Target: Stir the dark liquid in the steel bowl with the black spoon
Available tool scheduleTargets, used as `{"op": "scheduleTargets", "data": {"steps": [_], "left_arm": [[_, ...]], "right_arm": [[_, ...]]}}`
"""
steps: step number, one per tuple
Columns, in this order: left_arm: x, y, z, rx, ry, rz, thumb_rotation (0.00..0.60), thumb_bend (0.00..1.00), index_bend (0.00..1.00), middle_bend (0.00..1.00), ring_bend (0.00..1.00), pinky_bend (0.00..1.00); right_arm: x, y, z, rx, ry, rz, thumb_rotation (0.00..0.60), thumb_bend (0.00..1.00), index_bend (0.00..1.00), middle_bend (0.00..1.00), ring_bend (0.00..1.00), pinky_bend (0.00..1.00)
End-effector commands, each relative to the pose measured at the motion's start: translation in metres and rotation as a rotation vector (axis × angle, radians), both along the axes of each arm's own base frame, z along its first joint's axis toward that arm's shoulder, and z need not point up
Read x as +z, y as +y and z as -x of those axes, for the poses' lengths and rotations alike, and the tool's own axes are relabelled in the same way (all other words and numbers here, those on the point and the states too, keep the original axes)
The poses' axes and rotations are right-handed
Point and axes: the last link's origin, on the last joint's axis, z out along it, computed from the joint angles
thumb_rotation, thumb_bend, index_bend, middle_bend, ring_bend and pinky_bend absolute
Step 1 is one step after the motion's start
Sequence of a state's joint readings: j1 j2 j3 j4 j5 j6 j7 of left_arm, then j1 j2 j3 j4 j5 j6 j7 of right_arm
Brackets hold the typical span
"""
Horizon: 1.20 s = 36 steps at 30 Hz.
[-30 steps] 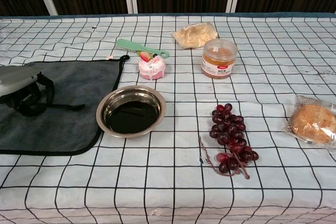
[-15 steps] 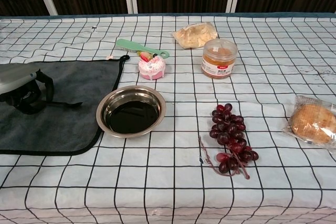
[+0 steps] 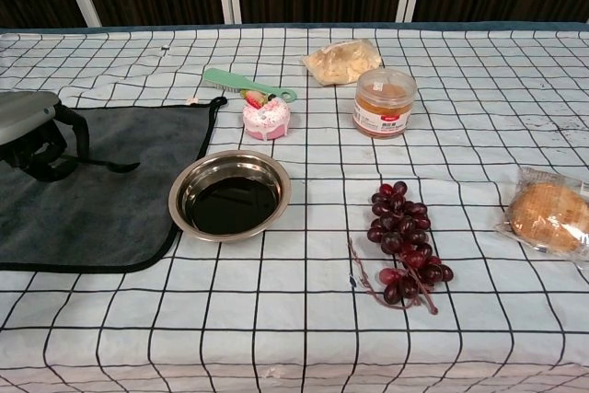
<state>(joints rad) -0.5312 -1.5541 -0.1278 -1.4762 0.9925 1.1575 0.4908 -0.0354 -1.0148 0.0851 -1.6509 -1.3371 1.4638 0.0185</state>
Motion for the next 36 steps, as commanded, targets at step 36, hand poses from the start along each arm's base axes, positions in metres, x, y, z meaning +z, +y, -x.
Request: {"op": "scheduleTargets", "data": {"steps": [36], "left_arm": [[-0.022,-0.003,-0.209,-0.838,0.719,-0.151,0.600,0.44,0.66,0.90,0.93,0.88]], "right_arm": [[0.013,0.007,-0.001,0.011,-0.026,0.045,0.600,0.23,0.07,0.01,0.06,0.21]]}}
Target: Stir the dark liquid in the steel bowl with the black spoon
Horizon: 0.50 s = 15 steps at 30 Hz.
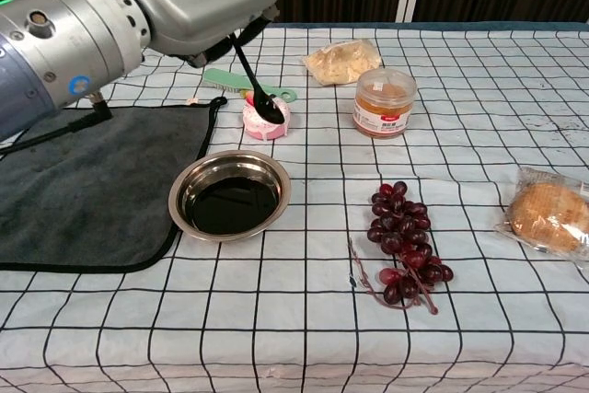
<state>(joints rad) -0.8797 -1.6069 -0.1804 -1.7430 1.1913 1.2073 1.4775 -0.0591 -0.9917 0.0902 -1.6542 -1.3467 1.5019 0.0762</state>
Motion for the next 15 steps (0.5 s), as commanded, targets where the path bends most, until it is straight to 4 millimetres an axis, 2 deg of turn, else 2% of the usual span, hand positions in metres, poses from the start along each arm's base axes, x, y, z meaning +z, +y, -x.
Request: {"op": "scheduleTargets", "data": {"steps": [1,15], "left_arm": [[-0.013,-0.002,-0.002,-0.029,0.068,0.004,0.600,0.44,0.66,0.90,0.93,0.88],[-0.034,0.004,0.024,-0.076,0.261,-0.019,0.600,0.45,0.66,0.90,0.93,0.88]], "right_arm": [[0.000,0.000,0.000,0.001,-0.001,0.000,0.600,0.23,0.07,0.01,0.06,0.21],[0.000,0.000,0.000,0.001,-0.003,0.000,0.600,0.23,0.07,0.01,0.06,0.21]]}}
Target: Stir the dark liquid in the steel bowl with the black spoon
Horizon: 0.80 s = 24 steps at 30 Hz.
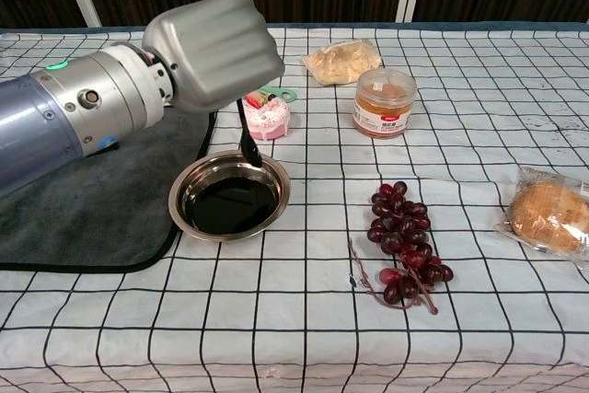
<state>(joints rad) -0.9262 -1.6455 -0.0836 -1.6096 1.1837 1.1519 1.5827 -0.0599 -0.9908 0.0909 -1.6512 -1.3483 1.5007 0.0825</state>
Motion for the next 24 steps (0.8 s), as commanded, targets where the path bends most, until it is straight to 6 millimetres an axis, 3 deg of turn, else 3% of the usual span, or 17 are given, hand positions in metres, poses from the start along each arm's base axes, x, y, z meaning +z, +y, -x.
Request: {"op": "scheduleTargets", "data": {"steps": [1,8,24], "left_arm": [[-0.003,0.001,0.005,-0.005,0.023,0.001,0.600,0.45,0.66,0.90,0.93,0.88],[-0.010,0.002,0.020,0.007,0.077,0.010,0.600,0.45,0.66,0.90,0.93,0.88],[-0.021,0.002,0.030,0.012,0.101,0.025,0.600,0.45,0.66,0.90,0.93,0.88]], "right_arm": [[0.000,0.000,0.000,0.000,0.000,-0.001,0.600,0.23,0.07,0.01,0.06,0.21],[0.000,0.000,0.000,0.001,0.000,0.000,0.600,0.23,0.07,0.01,0.06,0.21],[0.000,0.000,0.000,0.003,-0.001,0.000,0.600,0.23,0.07,0.01,0.06,0.21]]}}
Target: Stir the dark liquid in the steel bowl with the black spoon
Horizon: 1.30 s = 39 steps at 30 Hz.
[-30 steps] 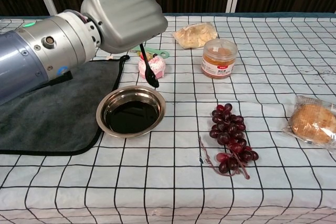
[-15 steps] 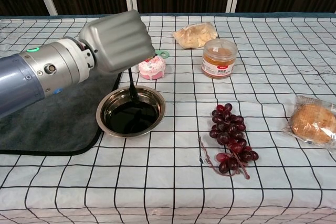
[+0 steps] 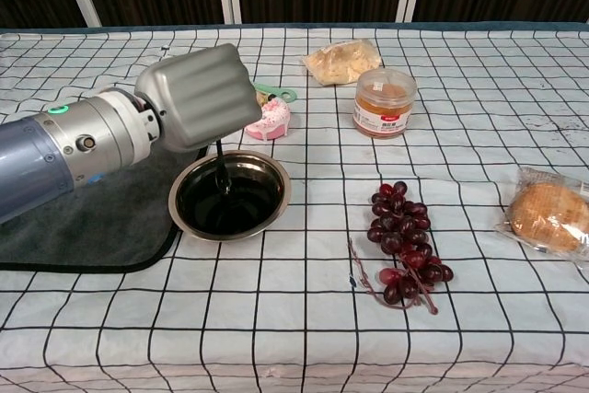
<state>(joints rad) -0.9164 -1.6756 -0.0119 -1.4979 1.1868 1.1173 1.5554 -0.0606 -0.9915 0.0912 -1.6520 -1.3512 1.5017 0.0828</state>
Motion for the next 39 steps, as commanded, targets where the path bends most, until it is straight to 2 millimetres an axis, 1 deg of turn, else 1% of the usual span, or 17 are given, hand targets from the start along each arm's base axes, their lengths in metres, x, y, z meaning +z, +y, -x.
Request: {"op": "scheduleTargets", "data": {"steps": [1,13,28,39], "left_arm": [[-0.003,0.000,-0.002,-0.003,-0.004,0.005,0.600,0.45,0.66,0.90,0.93,0.88],[-0.011,0.000,-0.006,-0.007,0.001,-0.001,0.600,0.45,0.66,0.90,0.93,0.88],[-0.023,-0.003,-0.017,-0.031,0.018,0.002,0.600,0.45,0.67,0.90,0.93,0.88],[-0.031,-0.014,-0.038,-0.082,-0.016,0.016,0.600,0.45,0.67,0.90,0.93,0.88]], "right_arm": [[0.000,0.000,0.000,0.000,0.000,0.000,0.600,0.23,0.07,0.01,0.06,0.21],[0.000,0.000,0.000,0.003,-0.004,-0.001,0.600,0.23,0.07,0.01,0.06,0.21],[0.002,0.001,0.000,0.007,-0.012,0.004,0.600,0.23,0.07,0.01,0.06,0.21],[0.003,0.001,0.001,0.008,-0.019,0.010,0.600,0.23,0.07,0.01,0.06,0.21]]}}
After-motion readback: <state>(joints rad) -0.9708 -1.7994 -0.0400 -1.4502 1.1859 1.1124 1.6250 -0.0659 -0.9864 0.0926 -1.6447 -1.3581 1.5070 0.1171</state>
